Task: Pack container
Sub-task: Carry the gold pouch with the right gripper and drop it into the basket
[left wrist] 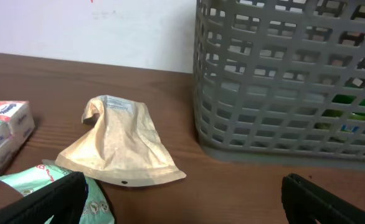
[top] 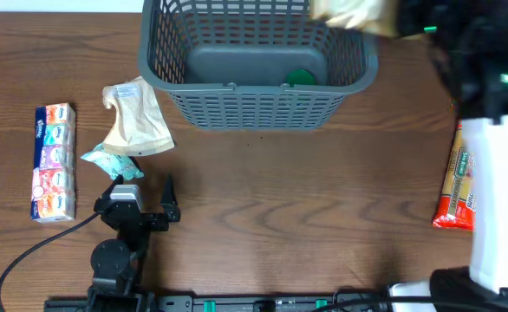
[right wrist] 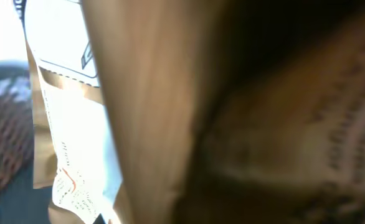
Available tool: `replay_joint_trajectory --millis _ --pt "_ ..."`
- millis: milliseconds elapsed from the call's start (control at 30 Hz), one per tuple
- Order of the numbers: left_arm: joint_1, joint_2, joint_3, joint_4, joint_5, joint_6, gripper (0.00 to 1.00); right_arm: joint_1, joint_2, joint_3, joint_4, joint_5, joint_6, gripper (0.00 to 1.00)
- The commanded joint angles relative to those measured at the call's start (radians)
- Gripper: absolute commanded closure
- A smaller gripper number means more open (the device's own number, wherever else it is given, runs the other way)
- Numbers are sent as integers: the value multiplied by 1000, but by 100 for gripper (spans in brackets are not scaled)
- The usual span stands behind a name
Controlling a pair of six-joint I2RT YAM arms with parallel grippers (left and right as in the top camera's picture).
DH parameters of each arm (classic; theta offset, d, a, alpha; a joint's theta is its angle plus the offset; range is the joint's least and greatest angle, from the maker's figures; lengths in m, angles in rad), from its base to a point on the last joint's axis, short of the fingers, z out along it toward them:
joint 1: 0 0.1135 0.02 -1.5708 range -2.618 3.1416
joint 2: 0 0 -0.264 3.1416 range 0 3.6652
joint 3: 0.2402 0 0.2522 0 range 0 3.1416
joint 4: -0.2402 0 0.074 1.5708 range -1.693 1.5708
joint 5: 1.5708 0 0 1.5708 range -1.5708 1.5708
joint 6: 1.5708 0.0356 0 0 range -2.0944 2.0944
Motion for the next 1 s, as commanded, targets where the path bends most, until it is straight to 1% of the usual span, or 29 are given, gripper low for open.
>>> replay_joint_trajectory --millis 0,33,133,267,467,567,733,900,933,967 --pt "-3 4 -23 -34 -8 -10 2 116 48 23 22 -46 -347 99" --pt "-3 4 -23 -34 -8 -10 2 148 75 23 25 -40 -404 99" --pt "-3 4 -23 -34 -8 -10 2 188 138 23 31 -39 -461 99" --pt "-3 4 -23 -34 -8 -10 2 197 247 23 33 -40 -460 99" --pt "-3 4 -23 -34 -8 -10 2 206 422 23 -15 -63 -410 99" --pt "-3 4 -23 -34 -8 -10 2 217 483 23 -19 -63 -407 99" --pt "-3 4 -23 -34 -8 -10 2 226 536 23 -35 -63 -404 99" --pt "-3 4 -23 -34 -8 -10 1 226 542 23 -39 -63 -393 99" --pt "-3 4 -23 -34 -8 -10 1 226 541 23 -43 -63 -393 92" --pt "-3 4 -23 -34 -8 -10 2 226 541 23 -46 -63 -393 75"
